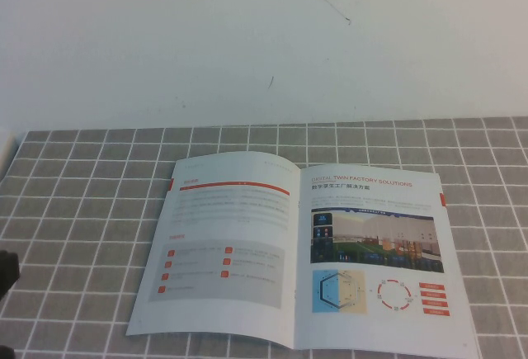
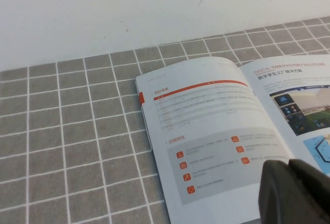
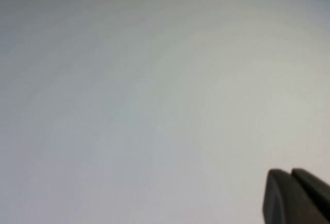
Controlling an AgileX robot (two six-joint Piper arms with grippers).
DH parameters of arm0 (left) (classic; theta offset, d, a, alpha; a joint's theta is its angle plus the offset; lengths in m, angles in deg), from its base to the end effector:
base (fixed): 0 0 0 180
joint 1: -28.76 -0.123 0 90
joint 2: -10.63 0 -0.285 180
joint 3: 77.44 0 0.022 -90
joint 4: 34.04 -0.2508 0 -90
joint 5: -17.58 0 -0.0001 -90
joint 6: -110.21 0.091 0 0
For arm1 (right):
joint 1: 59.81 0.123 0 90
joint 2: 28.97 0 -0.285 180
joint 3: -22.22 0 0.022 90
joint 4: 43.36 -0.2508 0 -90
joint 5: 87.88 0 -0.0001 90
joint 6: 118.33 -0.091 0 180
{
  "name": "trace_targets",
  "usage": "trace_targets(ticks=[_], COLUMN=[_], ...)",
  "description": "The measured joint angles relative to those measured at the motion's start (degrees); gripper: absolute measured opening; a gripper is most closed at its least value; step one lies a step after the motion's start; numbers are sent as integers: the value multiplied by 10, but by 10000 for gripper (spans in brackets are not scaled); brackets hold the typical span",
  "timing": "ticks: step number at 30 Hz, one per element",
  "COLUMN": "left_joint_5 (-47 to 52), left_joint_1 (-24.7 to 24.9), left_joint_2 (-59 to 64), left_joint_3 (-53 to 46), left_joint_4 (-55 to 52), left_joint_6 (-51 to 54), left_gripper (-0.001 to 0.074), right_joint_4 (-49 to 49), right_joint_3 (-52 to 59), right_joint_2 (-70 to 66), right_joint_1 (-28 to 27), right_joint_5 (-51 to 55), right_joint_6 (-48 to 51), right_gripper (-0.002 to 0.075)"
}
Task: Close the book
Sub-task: 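Close the open booklet and leave it lying on the table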
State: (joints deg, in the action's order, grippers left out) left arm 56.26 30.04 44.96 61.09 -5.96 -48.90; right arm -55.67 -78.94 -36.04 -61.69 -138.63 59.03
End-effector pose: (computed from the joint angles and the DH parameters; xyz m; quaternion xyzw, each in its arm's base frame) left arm 0.0829 -0.0287 0.3353 0.0811 0.8154 -0.1372 0.5565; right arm 0.0179 -0.0156 0.2706 0.1114 0.2961 0.0459 0.9475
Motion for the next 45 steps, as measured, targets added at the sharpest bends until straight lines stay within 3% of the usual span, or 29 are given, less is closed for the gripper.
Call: trace_targets(ticks=[3, 7, 10, 13, 15, 19, 22, 25, 29, 36, 45], left_joint_5=[-1, -1, -1, -22, -34, -39, -39, -39, -40, -51, -43], left_joint_1=[0, 0, 0, 0, 0, 0, 0, 0, 0, 0, 0], left_joint_2=[0, 0, 0, 10, 24, 67, 106, 128, 133, 136, 162], left_joint_3=[0, 0, 0, 0, 0, 10, 13, 13, 13, 13, 13], left_joint_4=[14, 19, 20, 20, 20, 24, 40, 83, 136, 152, 171], left_joint_6=[29, 40, 41, 41, 41, 46, 47, 47, 59, 69, 92], left_gripper=[-4, -4, -4, -4, -4, -4, -4, -4, -4, -4, -4], right_joint_4=[93, 268, 319, 328, 303, 177, 59, -23, -101, -150, -272], right_joint_3=[-29, -149, -228, -294, -332, -390, -396, -396, -396, -396, -409], right_joint_2=[0, 0, -13, -55, -87, -160, -215, -259, -297, -320, -467], right_joint_1=[0, 0, 0, 0, 0, 0, 0, 0, 0, 0, 0], right_joint_5=[76, 313, 487, 617, 693, 832, 915, 974, 1000, 1008, 999], right_joint_6=[-7, -92, -157, -162, -111, 81, 227, 311, 341, 354, 501], right_gripper=[-1, -1, -1, -1, -1, -1, -1, -1, -1, -1, -1])
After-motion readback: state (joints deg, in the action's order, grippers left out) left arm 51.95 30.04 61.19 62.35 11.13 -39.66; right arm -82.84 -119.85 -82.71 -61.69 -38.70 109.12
